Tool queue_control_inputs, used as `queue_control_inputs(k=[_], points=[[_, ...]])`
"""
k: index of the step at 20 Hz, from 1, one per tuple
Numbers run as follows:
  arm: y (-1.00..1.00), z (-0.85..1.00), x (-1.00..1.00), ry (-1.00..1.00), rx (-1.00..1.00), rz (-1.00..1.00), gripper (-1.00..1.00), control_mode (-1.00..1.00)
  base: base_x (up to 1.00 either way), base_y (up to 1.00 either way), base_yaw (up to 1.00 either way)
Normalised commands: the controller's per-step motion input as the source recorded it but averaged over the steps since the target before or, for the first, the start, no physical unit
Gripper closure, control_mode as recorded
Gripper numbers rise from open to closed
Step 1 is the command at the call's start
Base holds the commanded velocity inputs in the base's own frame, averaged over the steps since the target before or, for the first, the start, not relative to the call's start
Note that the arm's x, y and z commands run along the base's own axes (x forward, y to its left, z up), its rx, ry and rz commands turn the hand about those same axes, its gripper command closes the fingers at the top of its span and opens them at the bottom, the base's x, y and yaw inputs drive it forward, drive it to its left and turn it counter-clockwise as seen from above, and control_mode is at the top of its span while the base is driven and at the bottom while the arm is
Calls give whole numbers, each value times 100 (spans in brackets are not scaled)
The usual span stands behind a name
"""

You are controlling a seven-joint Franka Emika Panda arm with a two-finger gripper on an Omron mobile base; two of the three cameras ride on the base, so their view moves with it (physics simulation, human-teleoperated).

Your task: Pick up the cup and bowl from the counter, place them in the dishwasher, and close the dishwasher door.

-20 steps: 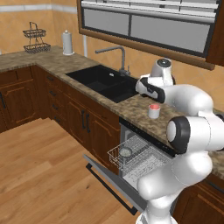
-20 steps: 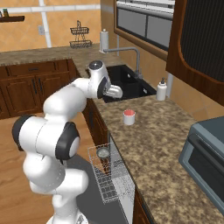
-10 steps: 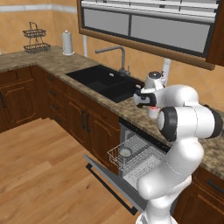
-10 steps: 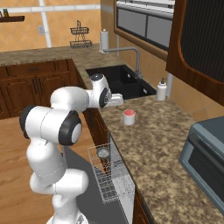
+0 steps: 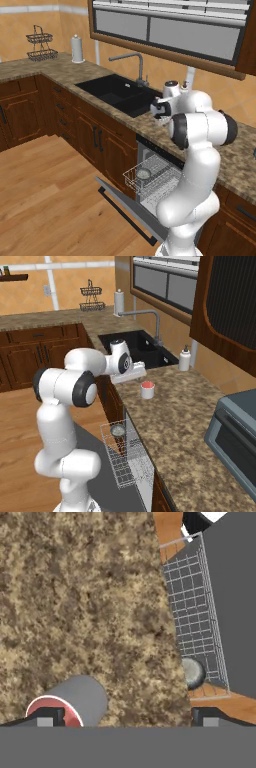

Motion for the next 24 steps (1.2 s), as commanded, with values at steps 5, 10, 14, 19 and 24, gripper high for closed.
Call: queue_control_inputs(k=[5, 10, 14, 19, 24], points=[[-10, -35, 33, 17, -4, 14, -100, -100, 0, 0, 0], [-25, -24, 31, 1, 0, 17, -100, -100, 0, 0, 0], [-28, -28, 21, 0, 0, 14, -100, -100, 0, 0, 0], [-29, -23, 4, 0, -1, 10, -100, -100, 0, 0, 0], [-26, -11, 0, 0, -3, 6, -100, -100, 0, 0, 0]])
